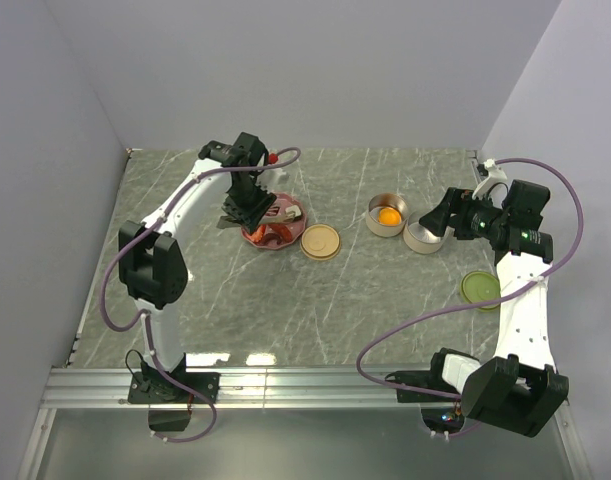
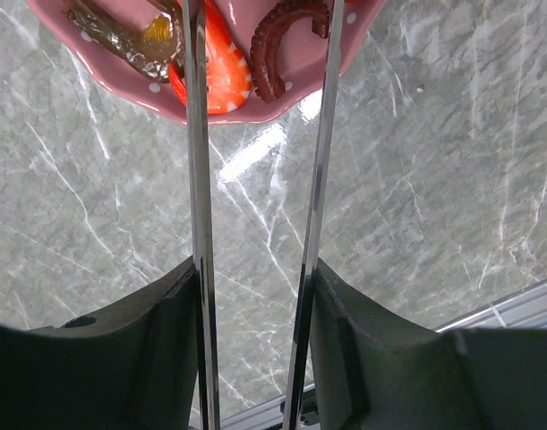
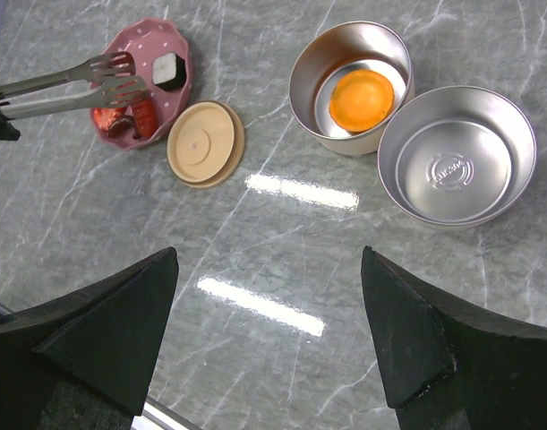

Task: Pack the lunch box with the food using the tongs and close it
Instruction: Pick up the food using the clamp

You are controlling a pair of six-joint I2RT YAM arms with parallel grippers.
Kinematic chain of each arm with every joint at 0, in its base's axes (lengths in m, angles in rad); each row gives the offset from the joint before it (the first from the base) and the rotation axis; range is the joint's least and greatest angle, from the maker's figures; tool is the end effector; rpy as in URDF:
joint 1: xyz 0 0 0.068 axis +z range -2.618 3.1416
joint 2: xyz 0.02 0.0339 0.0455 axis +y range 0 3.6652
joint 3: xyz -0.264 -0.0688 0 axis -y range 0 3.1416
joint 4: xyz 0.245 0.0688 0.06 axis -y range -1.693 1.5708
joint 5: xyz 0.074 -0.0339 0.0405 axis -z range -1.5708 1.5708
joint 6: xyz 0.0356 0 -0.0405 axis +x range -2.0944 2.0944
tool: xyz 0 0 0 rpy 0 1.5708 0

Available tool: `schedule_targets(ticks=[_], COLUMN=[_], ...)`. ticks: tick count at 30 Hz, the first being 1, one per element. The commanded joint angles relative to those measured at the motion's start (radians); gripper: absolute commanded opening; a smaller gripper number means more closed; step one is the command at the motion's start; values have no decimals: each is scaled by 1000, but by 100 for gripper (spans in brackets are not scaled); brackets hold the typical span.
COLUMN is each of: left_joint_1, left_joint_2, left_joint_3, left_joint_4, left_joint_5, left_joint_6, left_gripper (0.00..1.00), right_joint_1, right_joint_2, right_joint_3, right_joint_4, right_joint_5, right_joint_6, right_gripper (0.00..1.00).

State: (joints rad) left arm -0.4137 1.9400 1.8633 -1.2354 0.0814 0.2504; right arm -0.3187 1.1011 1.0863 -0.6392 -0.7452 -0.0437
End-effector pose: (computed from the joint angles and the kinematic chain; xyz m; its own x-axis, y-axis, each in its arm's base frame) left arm 0.3579 -0.1603 0.2949 -0.7536 0.6006 -0.2673 0.6260 0.7797 -0.0128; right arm 0.2221 -0.0478 0.3443 -0.5649 0.1526 -0.8109 -0.3058 0.8741 0.3775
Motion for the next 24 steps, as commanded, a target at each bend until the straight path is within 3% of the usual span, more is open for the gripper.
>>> schedule_targets(ticks=[1, 5, 11, 16, 24], left_joint_1=[-4, -8, -10, -14, -20], left_joint_2=[-15, -1, 48, 154, 200], left_joint_3=[25, 69, 175, 325, 304], left_joint_4=[37, 33, 27, -70, -45], left_joint_5=[20, 11, -15, -14, -29], left_joint_6=[4, 41, 251, 342, 357], left_gripper=[50, 52, 53, 54, 54], right_joint_1=[3, 3, 3, 4, 4], right_joint_2=[-10, -10, -6, -9, -10], right_joint_3=[0, -6, 0, -6, -8], right_joint_4=[15, 18, 10, 12, 6], right_joint_5=[0, -2, -2, 4, 10], right_joint_6=[-13, -10, -16, -21, -25], right_gripper=[89, 89, 89, 89, 89])
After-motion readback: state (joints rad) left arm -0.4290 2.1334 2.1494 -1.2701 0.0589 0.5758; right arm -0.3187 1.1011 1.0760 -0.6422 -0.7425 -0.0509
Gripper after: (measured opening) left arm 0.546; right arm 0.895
